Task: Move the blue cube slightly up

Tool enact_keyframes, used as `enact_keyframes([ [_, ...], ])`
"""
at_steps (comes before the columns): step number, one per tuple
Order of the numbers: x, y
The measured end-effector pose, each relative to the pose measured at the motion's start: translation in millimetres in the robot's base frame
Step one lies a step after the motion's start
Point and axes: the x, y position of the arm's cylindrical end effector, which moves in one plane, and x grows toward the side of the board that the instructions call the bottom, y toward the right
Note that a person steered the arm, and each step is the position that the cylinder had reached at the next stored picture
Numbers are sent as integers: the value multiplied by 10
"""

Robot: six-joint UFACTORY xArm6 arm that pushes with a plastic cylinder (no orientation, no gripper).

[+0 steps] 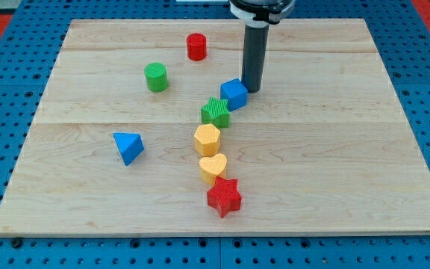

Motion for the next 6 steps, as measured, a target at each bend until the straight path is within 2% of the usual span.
enact_keyframes([
  [1,134,232],
  [2,580,226],
  [3,518,-166],
  [5,214,-413],
  [6,53,234],
])
